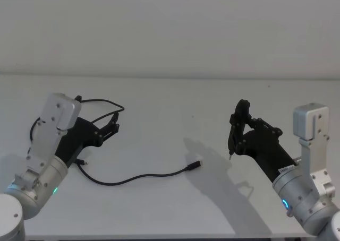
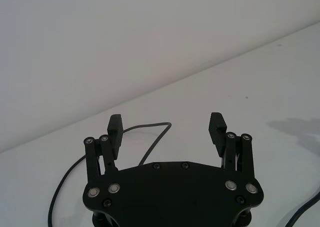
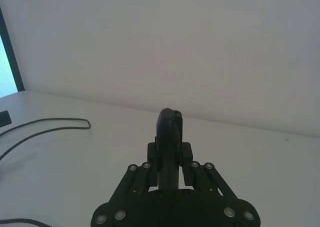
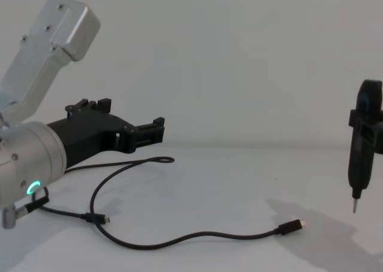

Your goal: Pick up the data cable with the one hand.

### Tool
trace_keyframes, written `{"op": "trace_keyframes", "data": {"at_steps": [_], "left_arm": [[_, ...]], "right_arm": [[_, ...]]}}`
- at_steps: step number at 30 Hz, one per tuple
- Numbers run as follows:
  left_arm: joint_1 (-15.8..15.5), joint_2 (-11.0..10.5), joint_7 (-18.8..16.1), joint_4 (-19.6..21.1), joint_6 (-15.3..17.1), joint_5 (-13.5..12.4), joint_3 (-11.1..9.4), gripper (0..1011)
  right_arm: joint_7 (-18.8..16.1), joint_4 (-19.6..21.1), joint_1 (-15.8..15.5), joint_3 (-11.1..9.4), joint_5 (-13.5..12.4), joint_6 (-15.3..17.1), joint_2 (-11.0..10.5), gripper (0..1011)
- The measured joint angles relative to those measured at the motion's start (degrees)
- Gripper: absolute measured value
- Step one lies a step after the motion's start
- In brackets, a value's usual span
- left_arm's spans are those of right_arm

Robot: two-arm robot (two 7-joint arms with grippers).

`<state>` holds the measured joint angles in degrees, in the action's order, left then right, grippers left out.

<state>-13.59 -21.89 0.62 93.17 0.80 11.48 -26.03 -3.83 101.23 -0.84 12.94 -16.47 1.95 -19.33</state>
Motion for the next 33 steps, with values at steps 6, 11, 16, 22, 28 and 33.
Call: {"op": "trace_keyframes", "data": {"at_steps": [6, 11, 16, 22, 28, 33], "left_arm": [[0.0, 0.0, 0.0, 0.0, 0.0, 0.0, 0.0, 1001], [0.0, 0.0, 0.0, 0.0, 0.0, 0.0, 0.0, 1001], [0.0, 0.0, 0.0, 0.0, 0.0, 0.0, 0.0, 1001], [0.0, 0.0, 0.0, 0.0, 0.0, 0.0, 0.0, 1001], [0.0, 0.0, 0.0, 0.0, 0.0, 0.0, 0.0, 1001], [0.0, 0.0, 0.0, 0.0, 0.0, 0.0, 0.0, 1001]], "right_arm": [[0.0, 0.0, 0.0, 0.0, 0.0, 0.0, 0.0, 275], [0.0, 0.0, 0.0, 0.0, 0.0, 0.0, 0.0, 275], [0.0, 0.0, 0.0, 0.0, 0.0, 0.0, 0.0, 275], [0.0, 0.0, 0.0, 0.0, 0.0, 0.0, 0.0, 275], [0.0, 0.0, 0.0, 0.0, 0.0, 0.0, 0.0, 274], [0.0, 0.0, 0.0, 0.0, 0.0, 0.0, 0.0, 274]]}}
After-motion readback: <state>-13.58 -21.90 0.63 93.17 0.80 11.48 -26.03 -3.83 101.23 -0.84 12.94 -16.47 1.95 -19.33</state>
